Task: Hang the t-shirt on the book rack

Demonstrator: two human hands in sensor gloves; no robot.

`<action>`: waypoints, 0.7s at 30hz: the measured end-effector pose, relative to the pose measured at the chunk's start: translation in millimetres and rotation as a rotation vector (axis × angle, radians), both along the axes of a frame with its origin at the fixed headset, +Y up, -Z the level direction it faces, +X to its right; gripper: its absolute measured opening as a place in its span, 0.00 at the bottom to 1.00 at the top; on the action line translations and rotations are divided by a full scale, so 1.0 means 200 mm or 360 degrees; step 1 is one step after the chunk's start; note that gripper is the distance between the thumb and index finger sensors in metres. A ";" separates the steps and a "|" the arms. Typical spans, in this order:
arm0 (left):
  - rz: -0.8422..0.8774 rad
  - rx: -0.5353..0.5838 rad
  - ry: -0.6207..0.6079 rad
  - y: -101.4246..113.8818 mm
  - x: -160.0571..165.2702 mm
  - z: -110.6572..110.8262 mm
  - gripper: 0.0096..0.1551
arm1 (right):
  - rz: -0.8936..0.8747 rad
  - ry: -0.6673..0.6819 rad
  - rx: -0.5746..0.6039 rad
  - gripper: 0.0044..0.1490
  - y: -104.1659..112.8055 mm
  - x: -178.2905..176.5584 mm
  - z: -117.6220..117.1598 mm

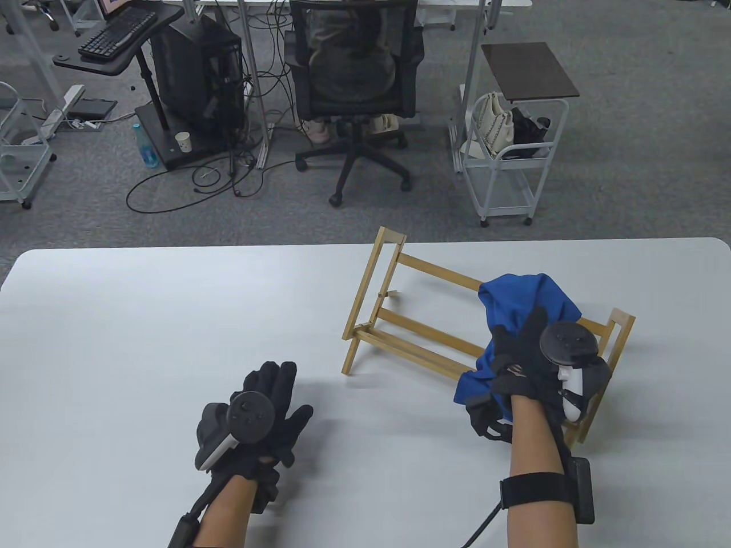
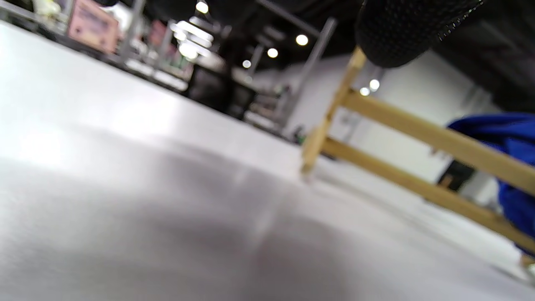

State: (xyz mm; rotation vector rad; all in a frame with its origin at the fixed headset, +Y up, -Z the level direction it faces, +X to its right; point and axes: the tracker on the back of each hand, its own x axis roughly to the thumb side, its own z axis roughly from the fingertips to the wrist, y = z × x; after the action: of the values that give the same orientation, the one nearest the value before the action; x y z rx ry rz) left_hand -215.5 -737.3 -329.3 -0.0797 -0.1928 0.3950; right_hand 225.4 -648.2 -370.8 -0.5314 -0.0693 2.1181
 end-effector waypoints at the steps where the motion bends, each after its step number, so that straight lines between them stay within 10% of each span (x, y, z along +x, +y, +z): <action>1: -0.0010 0.0005 0.0005 0.01 0.00 0.00 0.46 | 0.0000 0.0009 0.0020 0.48 0.01 0.00 0.01; 12: 0.0006 0.0051 0.0034 0.11 -0.09 0.01 0.46 | 0.0452 0.0253 0.0306 0.44 0.04 -0.23 0.12; 21: 0.0007 0.0082 0.0013 0.14 -0.11 0.01 0.46 | 0.0896 0.0589 0.0505 0.45 -0.14 -0.46 0.21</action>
State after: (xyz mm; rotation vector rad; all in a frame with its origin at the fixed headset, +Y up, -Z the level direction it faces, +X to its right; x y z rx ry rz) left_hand -237.6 -709.8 -327.1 -0.0266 -0.1948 0.3944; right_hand 134.3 -676.0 -328.4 0.0923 -0.3731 2.6482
